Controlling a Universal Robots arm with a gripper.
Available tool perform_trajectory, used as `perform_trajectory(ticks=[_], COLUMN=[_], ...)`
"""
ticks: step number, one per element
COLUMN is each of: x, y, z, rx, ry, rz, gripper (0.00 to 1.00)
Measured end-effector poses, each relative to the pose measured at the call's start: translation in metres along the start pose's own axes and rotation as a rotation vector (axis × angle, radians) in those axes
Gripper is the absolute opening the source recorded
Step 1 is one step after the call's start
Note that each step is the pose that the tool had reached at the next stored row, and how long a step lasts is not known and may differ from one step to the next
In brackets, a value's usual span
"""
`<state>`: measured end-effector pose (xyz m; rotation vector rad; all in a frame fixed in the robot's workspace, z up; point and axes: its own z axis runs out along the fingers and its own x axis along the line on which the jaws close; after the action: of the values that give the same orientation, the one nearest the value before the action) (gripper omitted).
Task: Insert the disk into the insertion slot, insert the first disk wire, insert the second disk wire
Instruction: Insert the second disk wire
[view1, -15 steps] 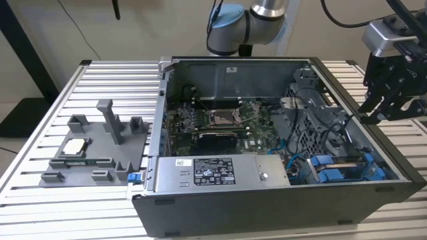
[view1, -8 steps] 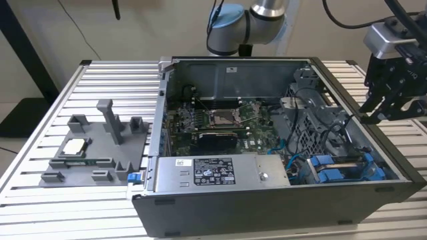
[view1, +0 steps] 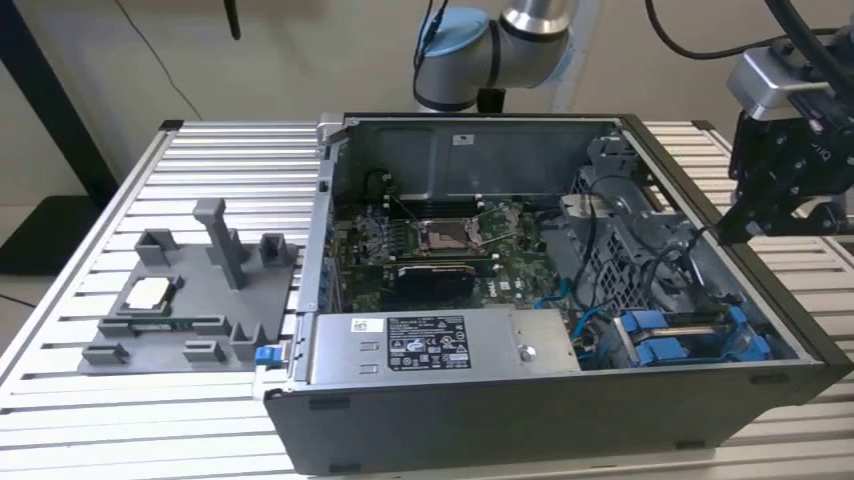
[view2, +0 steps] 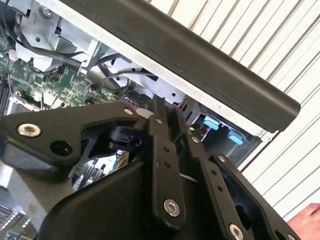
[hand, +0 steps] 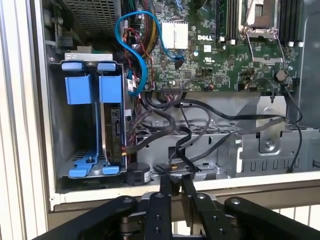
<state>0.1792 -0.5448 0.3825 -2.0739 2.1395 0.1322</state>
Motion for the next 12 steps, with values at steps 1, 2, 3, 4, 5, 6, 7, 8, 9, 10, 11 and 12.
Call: perform_trajectory(ticks=[1, 2, 3, 4, 5, 6, 7, 8, 9, 10, 11, 12], x=[-0.0001, -0.0001, 0.0000, 0.0000, 0.0000, 0.0000, 0.0000, 0.0000, 0.0000, 0.0000, 0.0000, 0.0000], y=[-0.0002, -0.0002, -0.0002, -0.0003, -0.0003, -0.0003, -0.0003, -0.0003, 0.0000, 0.0011, 0.0031, 0.0064], z=[0.0000, 0.0001, 0.0001, 0.0001, 0.0001, 0.0001, 0.0001, 0.0001, 0.0001, -0.0001, -0.0006, -0.0014], rx=[-0.0015, -0.0031, -0.0045, -0.0054, -0.0054, -0.0054, -0.0055, -0.0055, -0.0055, -0.0055, -0.0055, -0.0053], ry=[-0.0001, -0.0002, -0.0002, -0.0001, -0.0001, 0.0000, -0.0001, -0.0001, -0.0001, -0.0002, -0.0003, -0.0002], rz=[0.000, 0.001, 0.001, 0.001, 0.001, 0.001, 0.001, 0.001, 0.001, 0.001, 0.001, 0.001], gripper=[0.18, 0.18, 0.18, 0.16, 0.16, 0.16, 0.16, 0.16, 0.16, 0.16, 0.16, 0.16])
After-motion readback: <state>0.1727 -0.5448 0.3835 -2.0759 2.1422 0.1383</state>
